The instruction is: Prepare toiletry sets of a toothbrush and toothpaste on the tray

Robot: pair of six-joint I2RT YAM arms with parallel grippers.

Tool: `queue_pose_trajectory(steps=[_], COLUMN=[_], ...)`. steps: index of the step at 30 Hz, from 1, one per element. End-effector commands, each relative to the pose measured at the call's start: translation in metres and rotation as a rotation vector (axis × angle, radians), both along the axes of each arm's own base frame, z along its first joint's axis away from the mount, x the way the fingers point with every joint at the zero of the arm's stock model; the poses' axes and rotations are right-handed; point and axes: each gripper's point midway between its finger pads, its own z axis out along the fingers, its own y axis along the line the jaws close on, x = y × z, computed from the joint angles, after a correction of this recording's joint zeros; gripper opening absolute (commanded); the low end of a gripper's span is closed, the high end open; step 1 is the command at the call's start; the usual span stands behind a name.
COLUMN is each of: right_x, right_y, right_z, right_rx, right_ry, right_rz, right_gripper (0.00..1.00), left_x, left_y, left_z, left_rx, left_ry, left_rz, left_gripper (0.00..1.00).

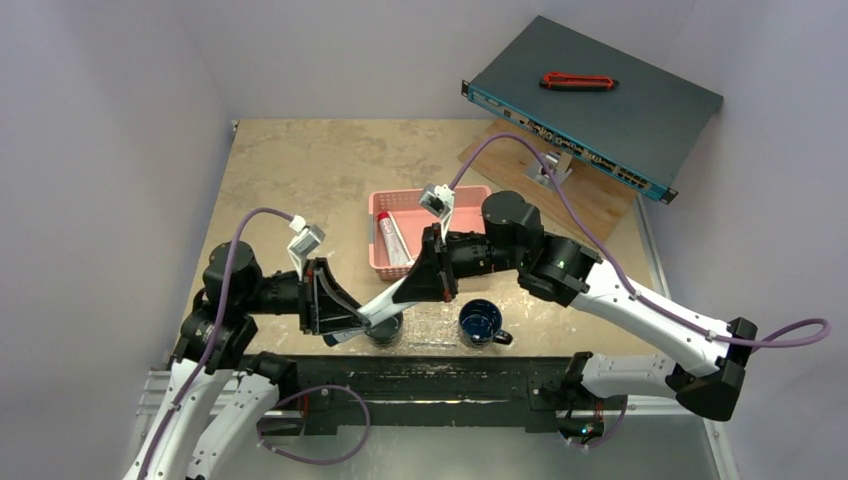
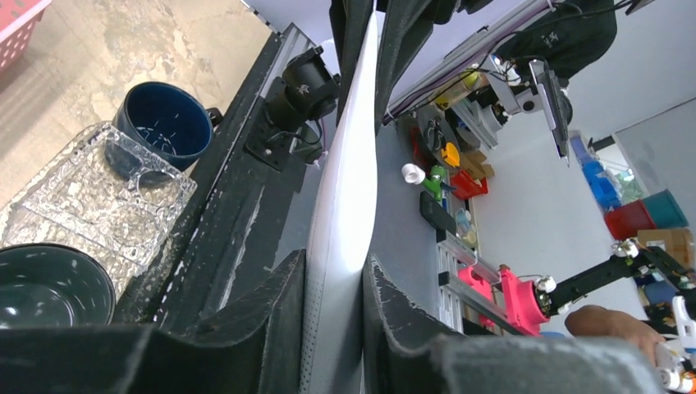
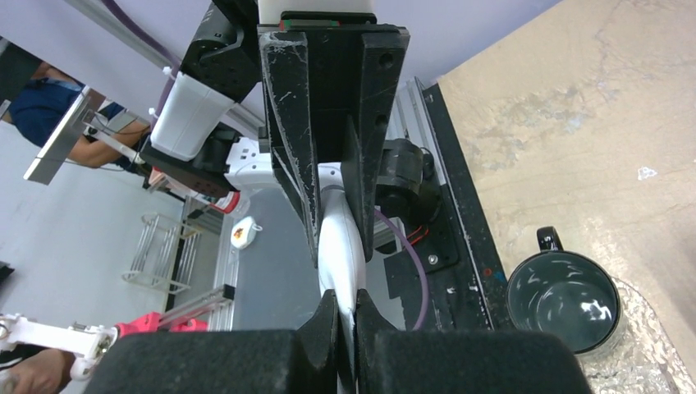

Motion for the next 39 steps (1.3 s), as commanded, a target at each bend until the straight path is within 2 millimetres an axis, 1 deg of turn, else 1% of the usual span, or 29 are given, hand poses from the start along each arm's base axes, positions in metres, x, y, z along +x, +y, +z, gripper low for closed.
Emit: queue_pose_trajectory(steps=[1, 3, 4, 7, 8, 10, 13, 14, 15, 16, 17, 19, 21, 22, 27, 30, 36, 39], right_x=[0.001, 0.002, 0.002, 0.006, 0.006, 0.009, 0.014, 0.017, 0.019, 0.022, 0.024, 0.028, 0.031, 0.036, 0.044, 0.049, 0.059, 0.059], right_y=[0.001, 0.001, 0.0, -0.002, -0.002, -0.004, -0.009, -0.011, -0.013, -0.015, -0.017, -0.021, -0.026, -0.032, -0.046, -0.056, -0.073, -0.076], right_z=[0.023, 0.02, 0.018, 0.011, 0.009, 0.004, -0.002, -0.003, -0.005, -0.002, -0.004, -0.008, -0.013, -0.018, -0.033, -0.038, -0.052, -0.062], right_rx=[0.052, 0.04, 0.031, -0.007, -0.02, -0.048, -0.102, -0.122, -0.145, -0.162, -0.188, -0.245, -0.304, -0.355, -0.526, -0.598, -0.728, -0.781], right_ry=[-0.073, -0.073, -0.073, -0.08, -0.081, -0.083, -0.094, -0.099, -0.105, -0.116, -0.123, -0.14, -0.153, -0.165, -0.208, -0.23, -0.25, -0.244], right_rz=[0.012, 0.011, 0.009, -0.007, -0.012, -0.028, -0.067, -0.086, -0.107, -0.13, -0.15, -0.196, -0.241, -0.286, -0.398, -0.457, -0.537, -0.543], right_gripper=[0.0, 0.0, 0.0, 0.0, 0.0, 0.0, 0.0, 0.0, 0.0, 0.0, 0.0, 0.0, 0.0, 0.0, 0.0, 0.0, 0.0, 0.0], left_x=[0.0, 0.001, 0.001, 0.005, 0.007, 0.01, 0.018, 0.02, 0.024, 0.027, 0.029, 0.034, 0.038, 0.04, 0.05, 0.058, 0.062, 0.063], left_y=[-0.001, -0.001, -0.001, 0.0, 0.001, 0.002, 0.005, 0.006, 0.007, 0.008, 0.009, 0.012, 0.013, 0.014, 0.02, 0.026, 0.029, 0.031], left_z=[0.004, 0.004, 0.005, 0.006, 0.005, 0.005, 0.006, 0.006, 0.006, 0.006, 0.005, 0.004, 0.003, 0.003, -0.004, -0.01, -0.021, -0.024], left_rx=[-0.004, -0.003, -0.002, 0.015, 0.026, 0.042, 0.068, 0.077, 0.087, 0.098, 0.11, 0.126, 0.138, 0.142, 0.173, 0.194, 0.214, 0.227], left_ry=[-0.035, -0.037, -0.04, -0.049, -0.048, -0.058, -0.072, -0.074, -0.078, -0.08, -0.085, -0.091, -0.097, -0.101, -0.111, -0.134, -0.155, -0.147], left_rz=[-0.012, -0.008, -0.004, 0.026, 0.042, 0.072, 0.126, 0.144, 0.166, 0.188, 0.207, 0.239, 0.267, 0.276, 0.351, 0.407, 0.435, 0.444], left_gripper=[0.16, 0.18, 0.22, 0.46, 0.52, 0.61, 0.68, 0.72, 0.78, 0.84, 0.88, 0.92, 0.93, 0.94, 0.95, 0.95, 0.95, 0.95])
